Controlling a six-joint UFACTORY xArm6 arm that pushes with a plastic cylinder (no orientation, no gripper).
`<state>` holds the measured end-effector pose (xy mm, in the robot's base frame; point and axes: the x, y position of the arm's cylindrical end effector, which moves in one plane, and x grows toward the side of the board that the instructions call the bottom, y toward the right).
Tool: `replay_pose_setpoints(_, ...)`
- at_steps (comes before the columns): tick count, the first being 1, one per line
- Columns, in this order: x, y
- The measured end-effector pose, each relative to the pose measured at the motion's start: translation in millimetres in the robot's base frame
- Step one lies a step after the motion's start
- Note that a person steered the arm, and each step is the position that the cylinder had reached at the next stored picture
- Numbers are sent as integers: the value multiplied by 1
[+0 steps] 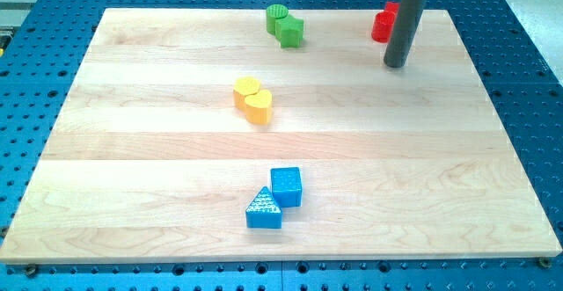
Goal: Place the red blocks in a vertical line at the right side of the green blocks
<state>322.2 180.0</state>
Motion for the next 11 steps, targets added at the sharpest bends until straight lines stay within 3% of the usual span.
replay_pose_setpoints(2, 0, 1)
replay_pose_setpoints(5, -44, 85)
replay_pose_setpoints(7, -101, 20)
replay_pose_setpoints(8, -87, -25)
replay_pose_setpoints(11, -115, -12)
